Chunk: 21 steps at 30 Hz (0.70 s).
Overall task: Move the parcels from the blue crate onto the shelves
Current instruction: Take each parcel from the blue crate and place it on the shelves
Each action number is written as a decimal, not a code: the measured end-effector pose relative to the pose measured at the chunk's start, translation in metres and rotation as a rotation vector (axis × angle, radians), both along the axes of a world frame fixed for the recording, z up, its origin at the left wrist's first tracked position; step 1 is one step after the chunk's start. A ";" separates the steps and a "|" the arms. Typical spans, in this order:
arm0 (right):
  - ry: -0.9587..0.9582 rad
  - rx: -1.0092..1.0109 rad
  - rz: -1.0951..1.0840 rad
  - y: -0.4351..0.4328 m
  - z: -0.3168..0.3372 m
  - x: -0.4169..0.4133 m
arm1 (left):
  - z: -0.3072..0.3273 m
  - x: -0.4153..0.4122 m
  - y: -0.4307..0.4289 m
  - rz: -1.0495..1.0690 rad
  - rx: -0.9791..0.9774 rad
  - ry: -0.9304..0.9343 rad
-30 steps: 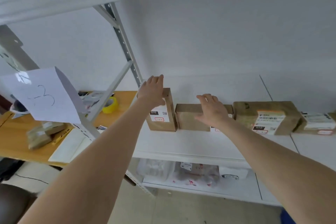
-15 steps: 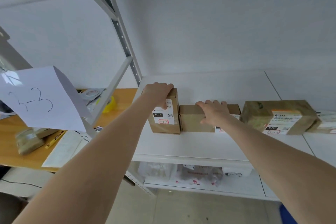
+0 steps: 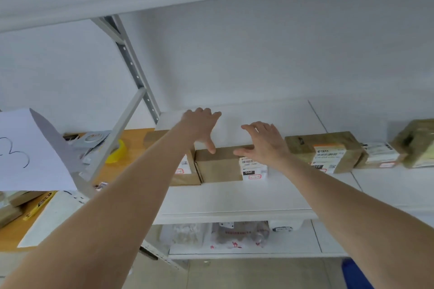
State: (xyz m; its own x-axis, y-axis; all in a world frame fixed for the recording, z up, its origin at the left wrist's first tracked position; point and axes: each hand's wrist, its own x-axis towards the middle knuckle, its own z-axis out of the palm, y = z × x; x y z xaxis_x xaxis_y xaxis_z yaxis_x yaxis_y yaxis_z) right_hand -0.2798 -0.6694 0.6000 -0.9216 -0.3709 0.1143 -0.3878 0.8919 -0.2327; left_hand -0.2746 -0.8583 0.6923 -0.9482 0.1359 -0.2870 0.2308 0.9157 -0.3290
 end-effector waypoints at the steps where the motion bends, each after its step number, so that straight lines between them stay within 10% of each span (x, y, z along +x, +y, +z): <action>1: 0.035 0.007 -0.028 0.017 0.002 -0.001 | -0.003 -0.003 0.022 -0.038 0.054 0.006; 11: -0.167 0.274 -0.275 0.182 -0.024 -0.007 | -0.082 -0.011 0.198 -0.167 0.399 -0.015; 21: -0.097 0.218 -0.208 0.163 -0.031 0.005 | -0.088 -0.011 0.195 -0.095 0.163 0.043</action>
